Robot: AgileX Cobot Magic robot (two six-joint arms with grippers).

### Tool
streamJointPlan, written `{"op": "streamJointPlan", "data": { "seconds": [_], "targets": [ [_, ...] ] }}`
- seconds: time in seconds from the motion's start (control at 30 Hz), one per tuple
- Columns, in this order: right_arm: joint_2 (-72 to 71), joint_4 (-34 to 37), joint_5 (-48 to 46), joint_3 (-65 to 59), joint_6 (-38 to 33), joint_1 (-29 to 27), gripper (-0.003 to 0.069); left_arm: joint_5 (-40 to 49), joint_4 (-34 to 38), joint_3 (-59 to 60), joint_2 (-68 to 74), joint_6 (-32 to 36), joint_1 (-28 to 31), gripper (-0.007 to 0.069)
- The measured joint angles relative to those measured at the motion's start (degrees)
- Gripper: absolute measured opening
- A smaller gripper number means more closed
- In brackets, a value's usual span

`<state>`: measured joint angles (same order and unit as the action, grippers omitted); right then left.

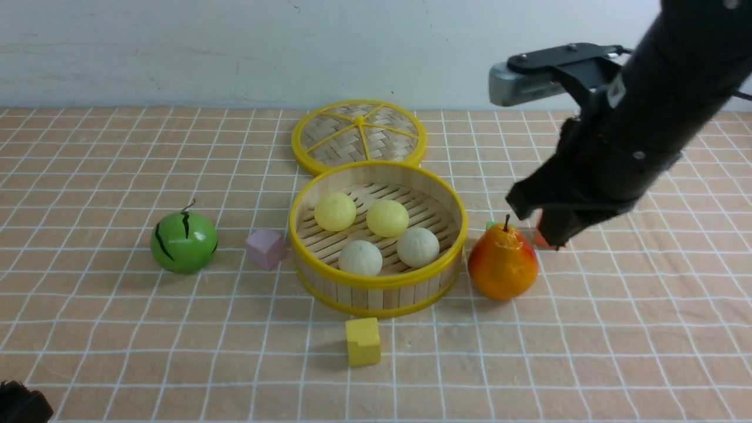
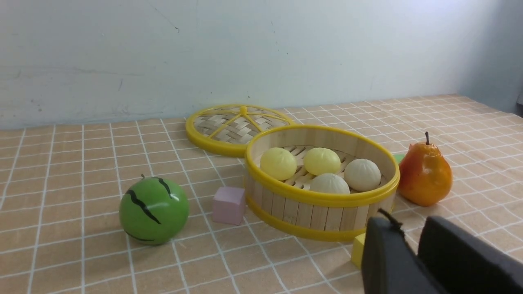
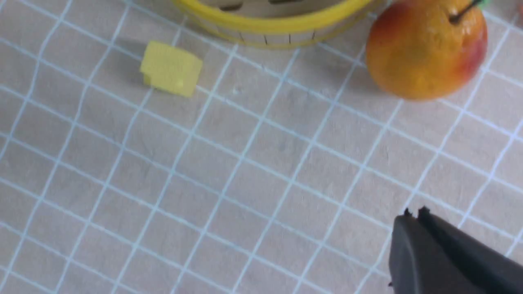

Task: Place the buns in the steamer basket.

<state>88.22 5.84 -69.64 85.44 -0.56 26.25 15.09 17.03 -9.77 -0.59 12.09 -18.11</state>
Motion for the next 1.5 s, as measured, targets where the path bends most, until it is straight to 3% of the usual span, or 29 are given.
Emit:
{"op": "streamJointPlan", "data": {
  "seconds": [0.17, 0.5, 0.67, 0.9, 1.0, 1.1, 1.27, 1.5],
  "targets": [
    [-8.63, 1.17, -1.86, -6.38, 0.14, 0.00, -0.0020, 0.00, 0.00, 0.00, 0.00, 0.00, 0.00, 0.0127],
    [-14.35, 2.04, -1.92, -6.99, 0.14, 0.00, -0.0016, 0.00, 0.00, 0.00, 0.00, 0.00, 0.00, 0.0137],
    [-16.69, -0.82, -1.26, -9.69, -1.12, -0.97, -0.0014, 0.00, 0.00, 0.00, 0.00, 0.00, 0.00, 0.0137],
    [-40.42, 2.07, 24.53, -40.53, -5.25, -9.58, -0.0012, 0.00, 0.00, 0.00, 0.00, 0.00, 0.00, 0.0144],
    [-61.00, 4.46, 42.79, -65.69, -4.63, -15.99, -0.0010, 0.00, 0.00, 0.00, 0.00, 0.00, 0.00, 0.0146],
    [-75.73, 5.74, 50.02, -78.91, -4.16, -19.05, -0.0010, 0.00, 0.00, 0.00, 0.00, 0.00, 0.00, 0.0148],
    [-87.86, 5.58, 47.45, -86.60, -3.81, -21.81, -0.0010, 0.00, 0.00, 0.00, 0.00, 0.00, 0.00, 0.0154],
    [-88.83, 5.42, 47.00, -86.55, -3.67, -22.74, -0.0010, 0.00, -0.12, 0.00, 0.06, 0.00, 0.00, 0.0158]
  ]
}}
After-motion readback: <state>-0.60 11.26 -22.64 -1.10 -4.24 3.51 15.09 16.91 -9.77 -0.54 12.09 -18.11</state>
